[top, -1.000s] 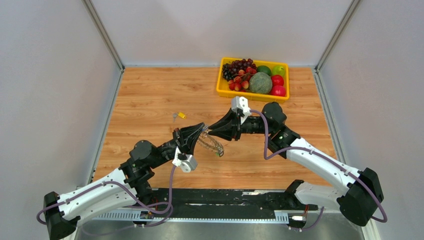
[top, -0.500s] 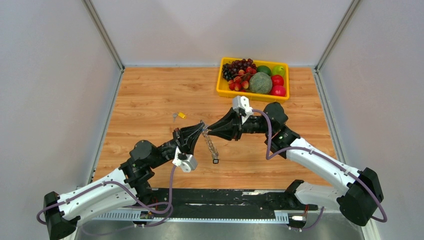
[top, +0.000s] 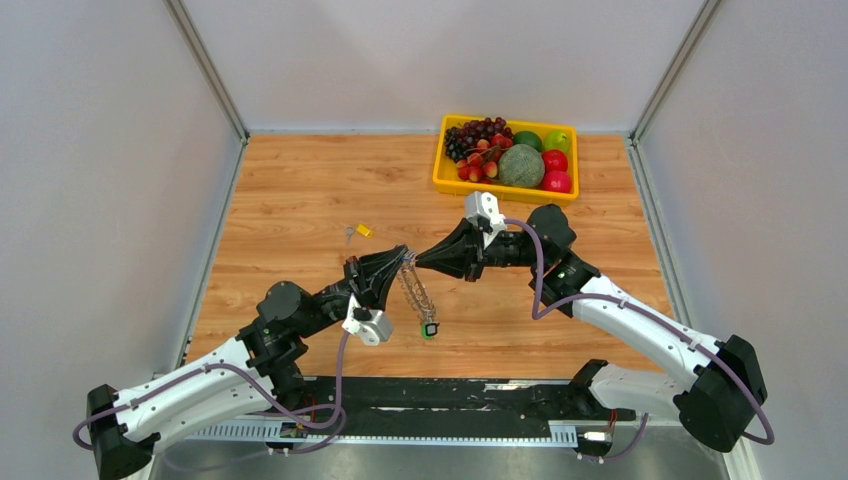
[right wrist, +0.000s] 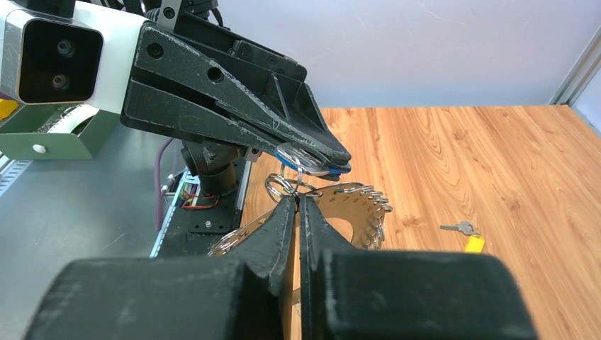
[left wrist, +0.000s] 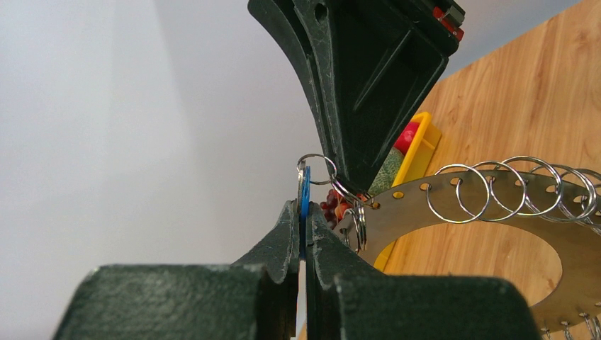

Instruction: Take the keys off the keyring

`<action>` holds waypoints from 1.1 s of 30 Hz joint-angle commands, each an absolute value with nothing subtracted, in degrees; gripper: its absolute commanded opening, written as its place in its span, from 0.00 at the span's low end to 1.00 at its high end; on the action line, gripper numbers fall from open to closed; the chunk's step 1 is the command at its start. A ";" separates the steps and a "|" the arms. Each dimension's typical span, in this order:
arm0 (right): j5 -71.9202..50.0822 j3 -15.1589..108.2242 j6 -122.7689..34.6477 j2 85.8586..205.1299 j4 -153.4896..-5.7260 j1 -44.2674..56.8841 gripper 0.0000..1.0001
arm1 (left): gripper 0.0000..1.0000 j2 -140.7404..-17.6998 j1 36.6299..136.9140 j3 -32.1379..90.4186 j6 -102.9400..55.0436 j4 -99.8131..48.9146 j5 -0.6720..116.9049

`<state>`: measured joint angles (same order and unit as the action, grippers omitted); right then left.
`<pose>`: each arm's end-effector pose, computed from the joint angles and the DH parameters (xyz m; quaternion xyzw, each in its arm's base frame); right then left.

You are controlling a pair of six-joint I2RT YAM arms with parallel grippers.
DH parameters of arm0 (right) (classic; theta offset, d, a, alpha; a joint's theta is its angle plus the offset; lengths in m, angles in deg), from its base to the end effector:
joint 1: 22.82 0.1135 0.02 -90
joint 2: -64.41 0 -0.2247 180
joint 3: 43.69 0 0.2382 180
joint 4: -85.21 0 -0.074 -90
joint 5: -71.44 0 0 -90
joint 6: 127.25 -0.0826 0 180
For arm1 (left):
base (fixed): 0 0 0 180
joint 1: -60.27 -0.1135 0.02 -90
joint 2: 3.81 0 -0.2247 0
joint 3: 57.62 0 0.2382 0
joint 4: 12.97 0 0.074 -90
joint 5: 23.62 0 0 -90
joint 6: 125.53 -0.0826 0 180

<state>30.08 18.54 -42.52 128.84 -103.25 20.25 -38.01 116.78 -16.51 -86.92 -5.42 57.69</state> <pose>0.1687 0.2425 0.3211 -0.4872 0.4761 0.5286 0.5065 0.1117 -0.1915 0.3073 0.5290 0.3110 -0.0816 0.7853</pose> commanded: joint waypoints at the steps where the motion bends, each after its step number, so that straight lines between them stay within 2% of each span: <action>1: 31.35 20.24 -42.61 129.35 -105.18 20.73 0.00 | 0.00 -37.06 116.76 -14.69 -86.07 -0.02 57.60; 13: 24.43 22.05 -49.12 129.36 -104.36 19.62 0.00 | 0.00 -37.68 116.75 -15.84 -86.72 1.79 59.60; 25: 25.02 26.83 -60.49 134.40 -102.88 16.91 0.00 | 0.00 -38.94 116.70 -16.48 -89.30 1.98 61.00; 33: 27.61 27.02 -62.67 134.08 -103.09 16.12 0.00 | 0.00 -39.18 116.70 -16.61 -88.90 2.58 61.14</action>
